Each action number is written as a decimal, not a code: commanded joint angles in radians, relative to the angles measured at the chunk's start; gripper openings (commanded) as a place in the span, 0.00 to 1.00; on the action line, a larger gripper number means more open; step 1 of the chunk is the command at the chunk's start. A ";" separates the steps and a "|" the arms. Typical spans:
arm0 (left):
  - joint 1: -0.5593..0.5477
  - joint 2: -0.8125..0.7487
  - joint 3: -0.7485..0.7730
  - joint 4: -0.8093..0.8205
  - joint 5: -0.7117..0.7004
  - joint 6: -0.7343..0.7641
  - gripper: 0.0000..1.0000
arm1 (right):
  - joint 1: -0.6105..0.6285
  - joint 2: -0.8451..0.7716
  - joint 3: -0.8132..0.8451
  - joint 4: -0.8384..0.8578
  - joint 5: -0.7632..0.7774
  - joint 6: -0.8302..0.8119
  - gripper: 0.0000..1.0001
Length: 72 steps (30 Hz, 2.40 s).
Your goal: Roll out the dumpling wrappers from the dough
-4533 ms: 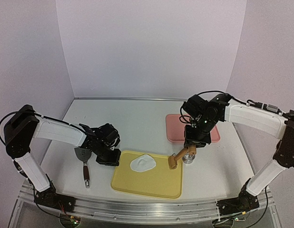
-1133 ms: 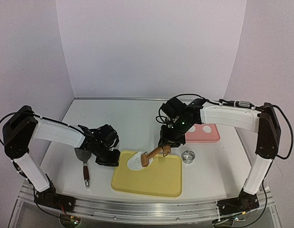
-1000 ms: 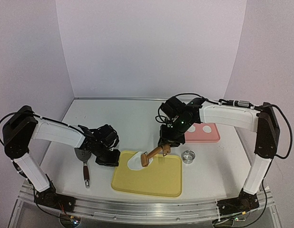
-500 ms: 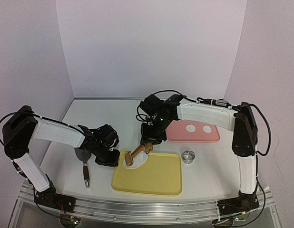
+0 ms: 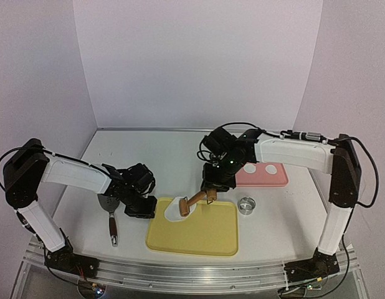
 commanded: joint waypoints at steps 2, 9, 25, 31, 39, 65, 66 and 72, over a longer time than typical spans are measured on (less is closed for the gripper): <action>-0.007 -0.038 -0.018 -0.034 -0.004 -0.002 0.00 | -0.050 -0.011 -0.153 -0.243 0.209 -0.010 0.00; -0.007 -0.035 0.004 -0.021 0.012 0.020 0.00 | -0.038 0.076 -0.033 -0.243 0.159 -0.045 0.00; -0.009 -0.012 0.031 -0.001 0.042 0.047 0.00 | 0.070 0.291 0.188 -0.245 0.065 -0.062 0.00; -0.009 -0.016 0.028 -0.007 0.024 0.023 0.00 | 0.083 0.309 0.220 -0.245 0.053 -0.067 0.00; -0.008 -0.026 0.002 -0.040 -0.022 -0.031 0.00 | 0.058 0.195 0.172 -0.292 0.122 -0.048 0.00; -0.007 -0.084 0.072 -0.084 -0.025 -0.041 0.23 | -0.082 -0.247 0.097 -0.341 0.036 -0.109 0.00; -0.007 -0.092 0.102 -0.099 -0.032 -0.040 0.35 | -0.084 -0.279 0.134 -0.365 0.053 -0.102 0.00; -0.006 -0.116 0.242 -0.169 -0.067 -0.015 0.70 | -0.133 -0.414 0.137 -0.434 0.221 -0.103 0.00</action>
